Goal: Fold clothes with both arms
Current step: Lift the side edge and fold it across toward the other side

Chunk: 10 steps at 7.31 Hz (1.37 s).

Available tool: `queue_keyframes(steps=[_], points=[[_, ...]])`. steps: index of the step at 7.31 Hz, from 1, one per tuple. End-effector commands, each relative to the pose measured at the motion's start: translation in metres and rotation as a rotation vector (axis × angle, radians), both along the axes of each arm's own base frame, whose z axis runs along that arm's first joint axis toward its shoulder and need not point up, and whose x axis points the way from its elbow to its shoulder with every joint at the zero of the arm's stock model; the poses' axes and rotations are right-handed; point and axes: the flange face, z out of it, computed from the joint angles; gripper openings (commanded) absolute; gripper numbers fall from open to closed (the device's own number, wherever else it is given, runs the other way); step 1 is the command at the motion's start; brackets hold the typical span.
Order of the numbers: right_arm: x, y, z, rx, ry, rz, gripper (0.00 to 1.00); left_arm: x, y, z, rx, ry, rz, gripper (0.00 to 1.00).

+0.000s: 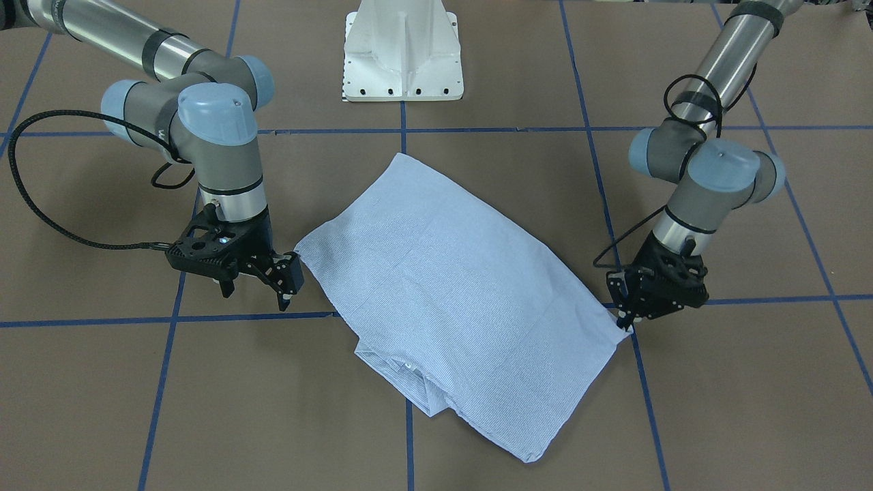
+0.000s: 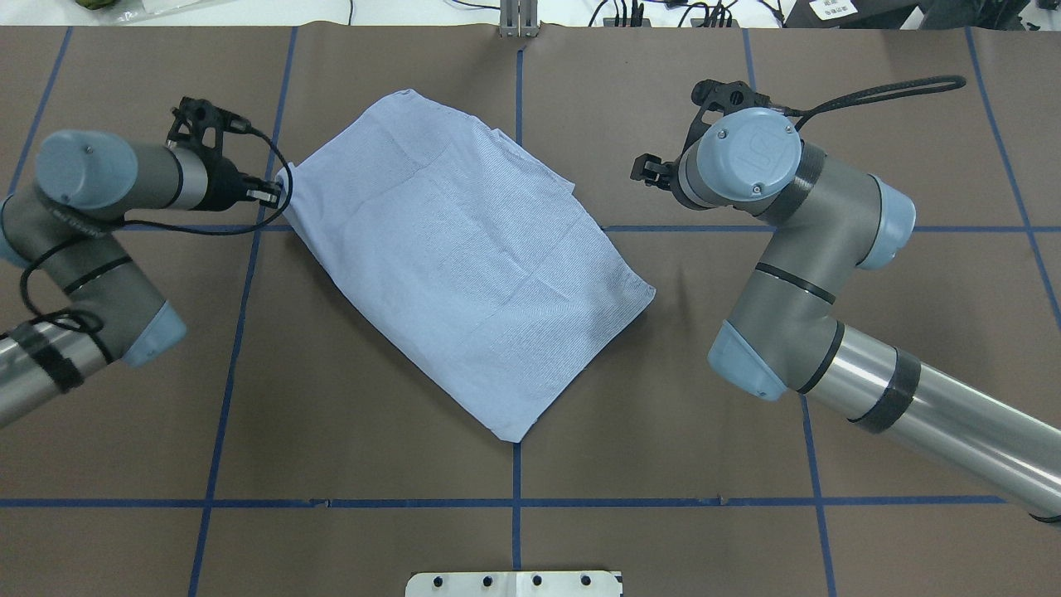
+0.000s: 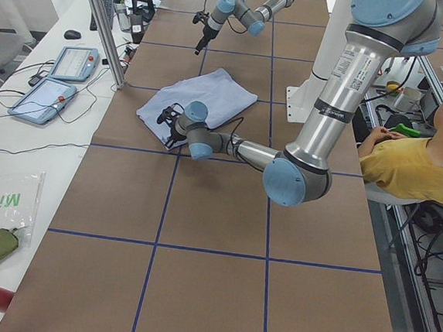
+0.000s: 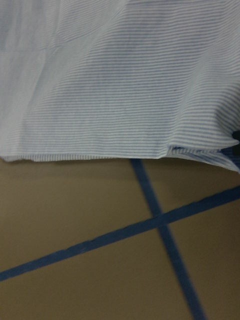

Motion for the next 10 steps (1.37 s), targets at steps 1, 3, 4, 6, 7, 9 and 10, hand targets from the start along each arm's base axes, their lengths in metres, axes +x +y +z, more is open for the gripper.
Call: queue_keyframes(steps=[1,3,4,6,7,9,10], points=[[-0.018,0.018,-0.013,0.002,-0.028,0.012,1.0,0.008,-0.092,-0.049,-0.001,-0.113,-0.108,0.0],[-0.035,0.049,-0.035,0.012,-0.08,0.005,1.0,0.044,-0.147,-0.085,-0.01,-0.15,-0.144,0.0],[-0.042,0.064,-0.045,0.015,-0.101,0.001,1.0,0.04,-0.149,-0.081,-0.004,-0.152,-0.154,0.0],[-0.058,0.087,-0.053,-0.032,-0.15,0.029,1.0,0.017,-0.122,-0.061,0.1,-0.137,-0.109,1.0],[-0.074,0.106,-0.051,-0.061,-0.166,0.059,1.0,0.001,-0.093,-0.053,0.104,-0.088,-0.054,1.0],[-0.114,0.152,-0.052,-0.194,-0.197,0.123,0.99,-0.015,-0.068,-0.06,0.123,-0.043,-0.045,1.0],[-0.125,0.163,-0.054,-0.251,-0.188,0.157,0.99,-0.014,-0.068,-0.06,0.123,-0.044,-0.044,1.0]])
